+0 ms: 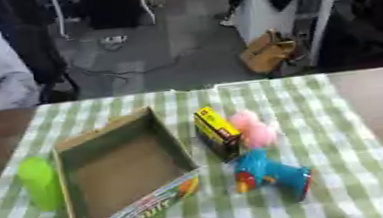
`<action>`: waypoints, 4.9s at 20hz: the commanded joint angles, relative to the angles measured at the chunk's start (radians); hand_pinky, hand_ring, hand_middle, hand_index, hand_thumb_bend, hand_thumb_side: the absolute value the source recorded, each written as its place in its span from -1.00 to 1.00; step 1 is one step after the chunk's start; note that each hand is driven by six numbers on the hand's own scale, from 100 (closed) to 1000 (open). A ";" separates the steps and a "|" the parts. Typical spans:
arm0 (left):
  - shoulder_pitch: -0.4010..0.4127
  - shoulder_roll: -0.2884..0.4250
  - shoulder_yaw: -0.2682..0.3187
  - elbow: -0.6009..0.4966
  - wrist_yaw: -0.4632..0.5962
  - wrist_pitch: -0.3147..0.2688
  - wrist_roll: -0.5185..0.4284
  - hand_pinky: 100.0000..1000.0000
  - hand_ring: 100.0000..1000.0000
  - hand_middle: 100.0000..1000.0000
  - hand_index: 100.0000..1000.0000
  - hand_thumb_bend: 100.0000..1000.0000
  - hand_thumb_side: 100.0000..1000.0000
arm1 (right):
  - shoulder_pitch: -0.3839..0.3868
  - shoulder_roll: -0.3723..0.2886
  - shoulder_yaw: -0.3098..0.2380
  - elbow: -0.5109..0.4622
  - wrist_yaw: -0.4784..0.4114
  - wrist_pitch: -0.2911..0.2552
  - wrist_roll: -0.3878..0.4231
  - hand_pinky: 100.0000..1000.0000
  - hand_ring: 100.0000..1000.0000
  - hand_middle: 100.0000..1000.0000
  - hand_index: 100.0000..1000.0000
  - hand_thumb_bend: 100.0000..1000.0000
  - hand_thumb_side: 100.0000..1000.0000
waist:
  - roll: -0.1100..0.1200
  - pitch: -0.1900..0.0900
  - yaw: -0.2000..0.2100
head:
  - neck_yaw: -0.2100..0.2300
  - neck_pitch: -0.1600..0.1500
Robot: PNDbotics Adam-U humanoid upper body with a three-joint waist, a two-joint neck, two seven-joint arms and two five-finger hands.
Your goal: Pick up objects on the table and place them in the box.
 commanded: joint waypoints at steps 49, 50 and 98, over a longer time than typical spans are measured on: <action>0.005 0.044 -0.046 -0.013 0.036 0.004 -0.056 0.72 0.77 0.80 0.87 -0.84 1.00 | -0.443 -0.552 0.664 0.520 0.279 0.416 1.214 1.00 0.99 0.90 1.00 0.34 1.00 | -0.088 -0.089 0.062 | -0.096 0.019; 0.005 0.043 -0.046 -0.013 0.036 0.004 -0.056 0.72 0.77 0.80 0.87 -0.84 1.00 | -0.447 -0.537 0.668 0.544 0.291 0.408 1.222 1.00 1.00 0.91 1.00 0.36 1.00 | -0.088 -0.089 0.062 | -0.098 0.018; -0.014 0.026 -0.044 -0.013 0.041 0.001 -0.052 0.73 0.78 0.80 0.85 -0.84 1.00 | -0.374 -0.373 0.662 0.856 0.497 0.224 1.291 1.00 0.93 0.83 0.93 0.34 0.88 | -0.077 -0.074 0.086 | -0.117 0.019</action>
